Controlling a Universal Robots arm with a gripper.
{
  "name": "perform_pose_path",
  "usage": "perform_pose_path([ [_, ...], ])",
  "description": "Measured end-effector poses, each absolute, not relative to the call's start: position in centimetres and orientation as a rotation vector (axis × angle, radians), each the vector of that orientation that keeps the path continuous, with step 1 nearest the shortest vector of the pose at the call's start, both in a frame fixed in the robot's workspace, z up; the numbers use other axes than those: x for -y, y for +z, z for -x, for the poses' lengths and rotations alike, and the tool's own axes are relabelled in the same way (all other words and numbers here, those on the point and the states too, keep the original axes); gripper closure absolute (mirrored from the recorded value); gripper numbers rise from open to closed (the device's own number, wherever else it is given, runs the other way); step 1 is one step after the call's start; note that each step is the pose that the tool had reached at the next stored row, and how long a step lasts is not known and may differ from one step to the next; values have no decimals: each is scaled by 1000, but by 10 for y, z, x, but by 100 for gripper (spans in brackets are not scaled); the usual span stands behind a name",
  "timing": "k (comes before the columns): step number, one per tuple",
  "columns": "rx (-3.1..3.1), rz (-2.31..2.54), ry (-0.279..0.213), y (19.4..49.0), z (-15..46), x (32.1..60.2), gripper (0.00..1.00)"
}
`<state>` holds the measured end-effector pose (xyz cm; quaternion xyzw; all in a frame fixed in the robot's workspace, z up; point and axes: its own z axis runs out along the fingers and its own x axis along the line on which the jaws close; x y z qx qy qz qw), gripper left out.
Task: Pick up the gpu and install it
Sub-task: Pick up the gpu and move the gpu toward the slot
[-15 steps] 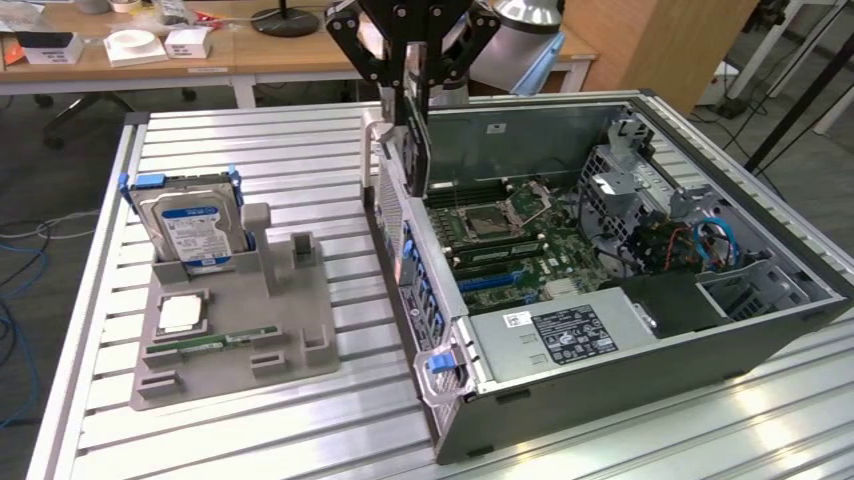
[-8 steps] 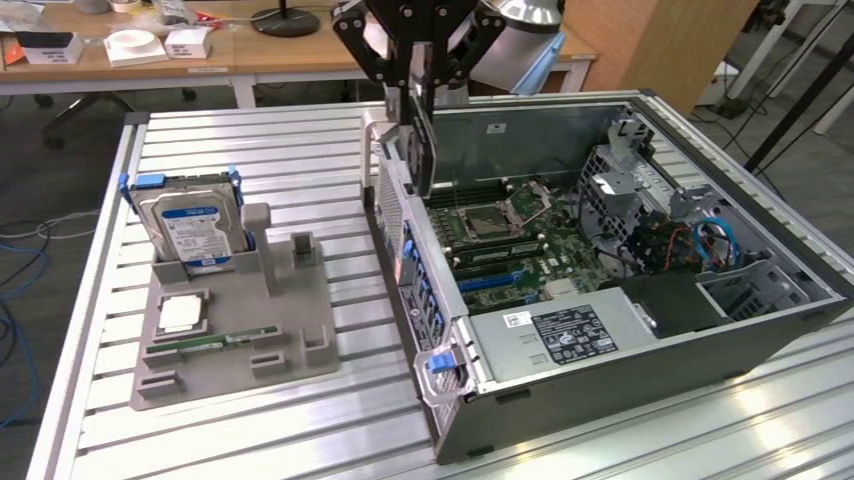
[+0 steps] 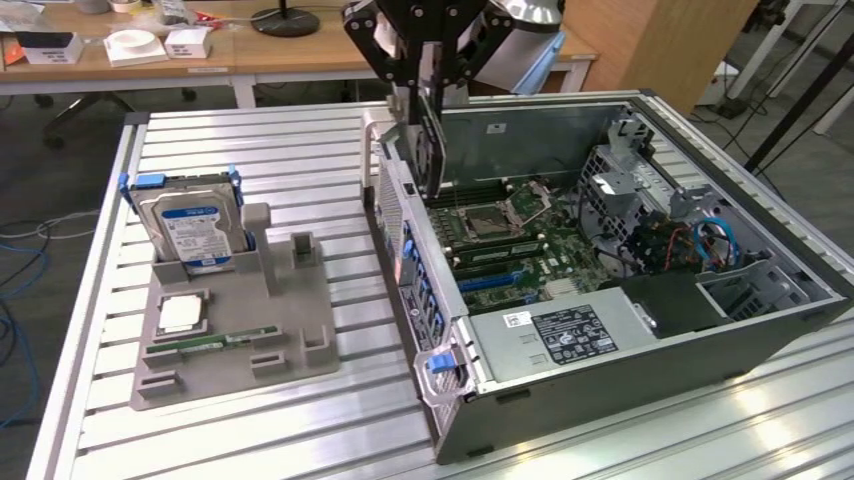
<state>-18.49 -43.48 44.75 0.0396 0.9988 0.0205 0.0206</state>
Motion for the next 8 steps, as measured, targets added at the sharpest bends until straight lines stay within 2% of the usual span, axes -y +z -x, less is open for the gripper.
perform_pose_path([
  [8,-3097,-123,64,448,178,435,74],
])
